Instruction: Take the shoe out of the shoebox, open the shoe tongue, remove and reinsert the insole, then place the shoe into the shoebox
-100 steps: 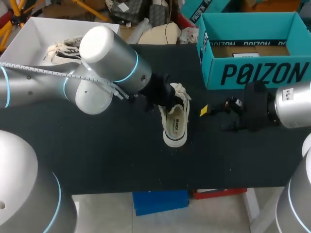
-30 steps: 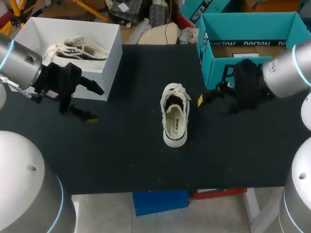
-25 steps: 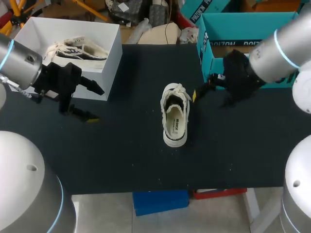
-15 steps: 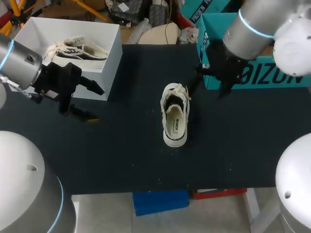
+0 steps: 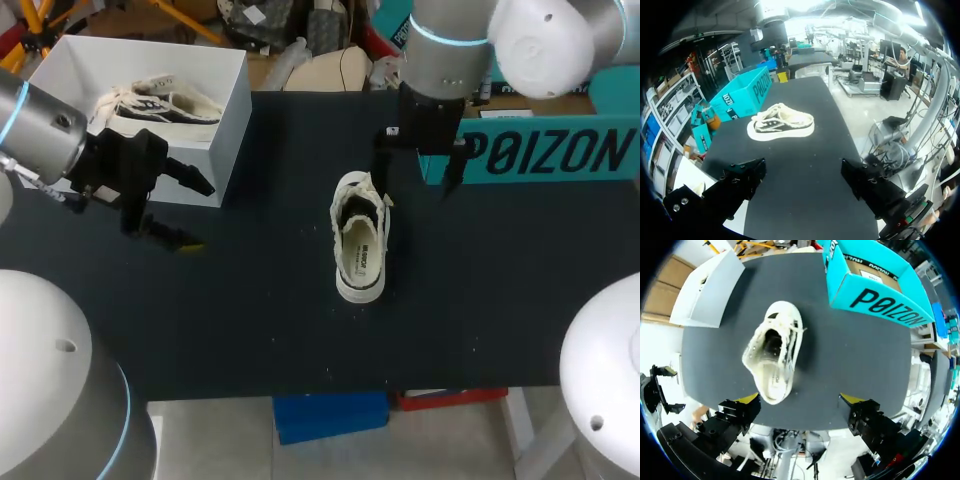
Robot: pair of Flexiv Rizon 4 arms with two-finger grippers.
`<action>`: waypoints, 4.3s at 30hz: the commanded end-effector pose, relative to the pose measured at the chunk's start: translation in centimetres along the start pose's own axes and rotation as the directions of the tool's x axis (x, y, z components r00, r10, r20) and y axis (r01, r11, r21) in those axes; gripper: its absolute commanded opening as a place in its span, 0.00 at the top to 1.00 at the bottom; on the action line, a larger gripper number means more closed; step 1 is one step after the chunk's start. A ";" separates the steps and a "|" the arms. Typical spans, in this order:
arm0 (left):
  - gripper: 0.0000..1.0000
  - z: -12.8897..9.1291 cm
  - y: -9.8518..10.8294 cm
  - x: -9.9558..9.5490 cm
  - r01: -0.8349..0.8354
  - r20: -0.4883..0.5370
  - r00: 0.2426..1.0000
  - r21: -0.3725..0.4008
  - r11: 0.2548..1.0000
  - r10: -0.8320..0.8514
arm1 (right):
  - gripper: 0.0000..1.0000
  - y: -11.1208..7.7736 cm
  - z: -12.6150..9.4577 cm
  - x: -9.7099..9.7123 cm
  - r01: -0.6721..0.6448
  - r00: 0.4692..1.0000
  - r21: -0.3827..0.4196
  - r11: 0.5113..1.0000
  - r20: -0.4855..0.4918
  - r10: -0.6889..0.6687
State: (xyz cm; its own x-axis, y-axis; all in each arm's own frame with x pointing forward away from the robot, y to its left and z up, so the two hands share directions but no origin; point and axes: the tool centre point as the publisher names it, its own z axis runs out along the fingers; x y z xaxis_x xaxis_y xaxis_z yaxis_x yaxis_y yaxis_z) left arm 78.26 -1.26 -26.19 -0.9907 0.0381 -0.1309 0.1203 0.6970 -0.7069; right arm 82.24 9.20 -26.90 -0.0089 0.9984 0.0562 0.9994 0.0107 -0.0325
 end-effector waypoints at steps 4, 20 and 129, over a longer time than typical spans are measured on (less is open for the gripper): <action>0.00 0.0 0.0 0.1 -0.001 0.002 1.000 -0.001 1.000 0.001 | 0.00 0.9 1.8 0.8 -0.064 0.996 -0.011 0.998 0.066 0.065; 0.00 0.0 0.0 0.1 -0.001 0.002 1.000 -0.001 1.000 0.001 | 0.21 2.4 5.1 2.1 -0.143 0.986 -0.093 0.985 0.072 0.150; 0.00 0.0 0.0 0.1 -0.001 0.002 1.000 -0.001 1.000 0.001 | 1.00 5.1 -17.8 -2.9 0.958 0.193 0.171 0.232 0.215 -0.957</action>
State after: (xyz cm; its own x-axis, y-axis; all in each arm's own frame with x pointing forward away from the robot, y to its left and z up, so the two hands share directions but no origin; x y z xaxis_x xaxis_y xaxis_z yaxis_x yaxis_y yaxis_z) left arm 78.26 -1.26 -26.18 -0.9907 0.0381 -0.1309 0.1202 0.6970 -0.7069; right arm 88.27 5.25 -11.75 -0.6062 0.7706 -0.1965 0.7875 0.6162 -0.0130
